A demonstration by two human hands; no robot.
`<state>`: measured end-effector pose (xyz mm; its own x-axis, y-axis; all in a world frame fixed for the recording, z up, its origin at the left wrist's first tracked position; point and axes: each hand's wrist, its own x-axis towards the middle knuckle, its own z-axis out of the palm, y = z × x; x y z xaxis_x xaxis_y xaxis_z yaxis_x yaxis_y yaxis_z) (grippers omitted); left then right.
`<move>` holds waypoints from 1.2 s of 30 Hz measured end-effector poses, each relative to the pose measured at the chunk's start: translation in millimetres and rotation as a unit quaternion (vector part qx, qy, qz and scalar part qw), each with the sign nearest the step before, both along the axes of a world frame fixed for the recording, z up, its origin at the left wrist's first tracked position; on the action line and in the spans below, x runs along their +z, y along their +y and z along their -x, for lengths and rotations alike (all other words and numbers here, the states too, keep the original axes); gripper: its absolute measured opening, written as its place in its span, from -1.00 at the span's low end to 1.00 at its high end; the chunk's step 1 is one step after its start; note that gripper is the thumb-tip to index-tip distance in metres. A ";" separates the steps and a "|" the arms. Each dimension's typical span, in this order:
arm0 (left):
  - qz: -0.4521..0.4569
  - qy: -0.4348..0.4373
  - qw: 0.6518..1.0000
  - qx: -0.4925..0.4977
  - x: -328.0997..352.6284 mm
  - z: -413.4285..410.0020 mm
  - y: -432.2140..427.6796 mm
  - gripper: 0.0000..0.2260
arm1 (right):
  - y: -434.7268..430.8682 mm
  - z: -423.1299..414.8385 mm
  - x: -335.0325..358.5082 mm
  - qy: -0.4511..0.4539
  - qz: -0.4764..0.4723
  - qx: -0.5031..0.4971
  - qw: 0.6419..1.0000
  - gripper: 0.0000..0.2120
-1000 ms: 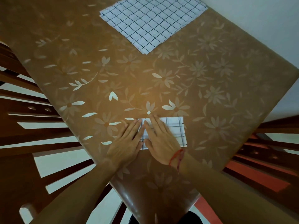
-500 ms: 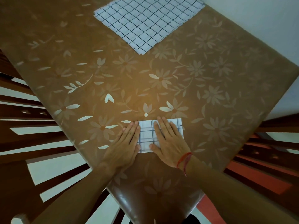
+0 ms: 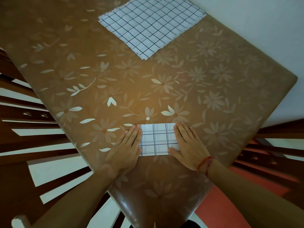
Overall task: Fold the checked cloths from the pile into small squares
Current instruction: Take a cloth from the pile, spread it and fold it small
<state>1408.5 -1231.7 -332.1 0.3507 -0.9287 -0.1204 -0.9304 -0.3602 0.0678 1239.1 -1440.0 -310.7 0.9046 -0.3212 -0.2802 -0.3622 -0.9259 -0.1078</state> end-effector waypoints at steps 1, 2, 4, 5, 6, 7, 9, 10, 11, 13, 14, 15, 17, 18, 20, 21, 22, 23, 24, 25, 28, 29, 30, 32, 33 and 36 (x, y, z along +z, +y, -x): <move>-0.001 -0.001 1.000 0.001 -0.1 0.4 0.2 -0.48 | 0.1 -1.8 1.5 -0.008 -0.005 -0.006 1.000 -0.21; -0.001 -0.002 1.000 0.002 0.1 0.8 0.0 -0.48 | 0.2 -4.0 3.2 -0.018 -0.007 -0.012 1.000 -0.20; -0.001 -0.003 1.000 0.007 0.8 1.9 -0.9 -0.48 | -1.4 -10.0 7.6 -0.042 -0.003 -0.018 0.999 -0.19; -0.001 -0.004 1.000 0.010 1.4 2.5 -1.2 -0.48 | -2.8 -13.9 11.0 -0.048 -0.005 -0.020 0.999 -0.18; -0.002 -0.003 1.000 0.013 2.0 3.0 -1.4 -0.48 | -4.7 -18.3 14.8 -0.049 -0.011 -0.021 0.998 -0.16; -0.002 -0.004 1.000 0.014 2.8 3.4 -1.6 -0.48 | -7.0 -23.0 18.3 -0.047 -0.024 -0.023 0.998 -0.14; -0.005 -0.005 1.000 0.015 4.2 3.4 -2.4 -0.48 | -11.8 -32.4 22.8 -0.042 -0.046 -0.027 0.998 -0.12; -0.007 -0.005 1.000 0.016 4.5 3.3 -2.8 -0.48 | -14.0 -36.9 23.7 -0.040 -0.046 -0.028 0.998 -0.13; -0.009 -0.004 1.000 0.016 4.5 3.3 -2.8 -0.48 | -16.1 -41.0 23.6 -0.037 -0.043 -0.027 0.998 -0.14; -0.010 -0.001 1.000 0.017 3.9 3.3 -2.6 -0.48 | -19.6 -48.0 23.5 -0.028 -0.042 -0.030 0.998 -0.18; -0.011 0.001 1.000 0.017 3.2 3.4 -2.3 -0.48 | -20.7 -50.8 23.5 -0.020 -0.043 -0.032 0.998 -0.20; -0.011 0.001 1.000 0.018 2.8 3.6 -2.0 -0.48 | -21.5 -53.3 23.9 -0.014 -0.047 -0.035 0.998 -0.21; -0.011 0.003 1.000 0.019 2.0 3.8 -2.0 -0.47 | -22.9 -57.3 22.1 0.006 -0.066 -0.052 0.996 -0.21; -0.012 0.005 1.000 0.020 1.8 3.8 -2.0 -0.47 | -23.1 -59.4 21.5 0.013 -0.078 -0.066 0.995 -0.22; -0.013 0.008 1.000 0.020 1.5 4.1 -1.9 -0.47 | -24.0 -63.9 20.1 0.018 -0.101 -0.091 0.991 -0.23; -0.012 0.007 1.000 0.020 1.5 4.0 -2.0 -0.47 | -24.1 -66.3 20.1 0.018 -0.112 -0.099 0.989 -0.22; -0.012 0.006 1.000 0.021 1.6 3.8 -2.1 -0.47 | -24.0 -68.3 20.9 0.017 -0.126 -0.101 0.987 -0.20; -0.012 0.005 1.000 0.021 1.6 3.6 -2.0 -0.47 | -23.8 -69.4 22.5 0.013 -0.137 -0.099 0.985 -0.18; -0.012 0.006 1.000 0.021 1.7 3.5 -1.8 -0.47 | -23.7 -69.4 24.4 0.009 -0.144 -0.096 0.985 -0.18; -0.011 0.009 1.000 0.020 1.9 3.4 -1.6 -0.47 | -23.5 -69.2 28.5 0.002 -0.152 -0.093 0.984 -0.21; -0.010 0.015 1.000 0.019 2.7 2.6 -2.0 -0.47 | -23.4 -68.3 37.4 -0.024 -0.214 -0.136 0.967 -0.63; -0.010 0.014 1.000 0.020 3.3 2.3 -2.3 -0.47 | -24.0 -68.4 38.6 -0.028 -0.225 -0.155 0.962 -0.84; -0.010 0.013 1.000 0.021 3.9 2.2 -2.6 -0.47 | -25.2 -68.3 38.6 -0.033 -0.220 -0.165 0.961 -0.91; -0.009 0.012 1.000 0.022 6.2 2.3 -3.3 -0.47 | -28.2 -67.7 37.0 -0.031 -0.209 -0.176 0.961 -0.87; -0.005 0.012 1.000 0.022 7.8 2.5 -3.7 -0.46 | -29.3 -67.1 37.3 -0.032 -0.211 -0.184 0.960 -0.85; 0.019 0.015 0.999 0.030 15.6 2.6 -4.8 -0.45 | -31.1 -60.0 37.1 -0.044 -0.238 -0.214 0.946 -0.81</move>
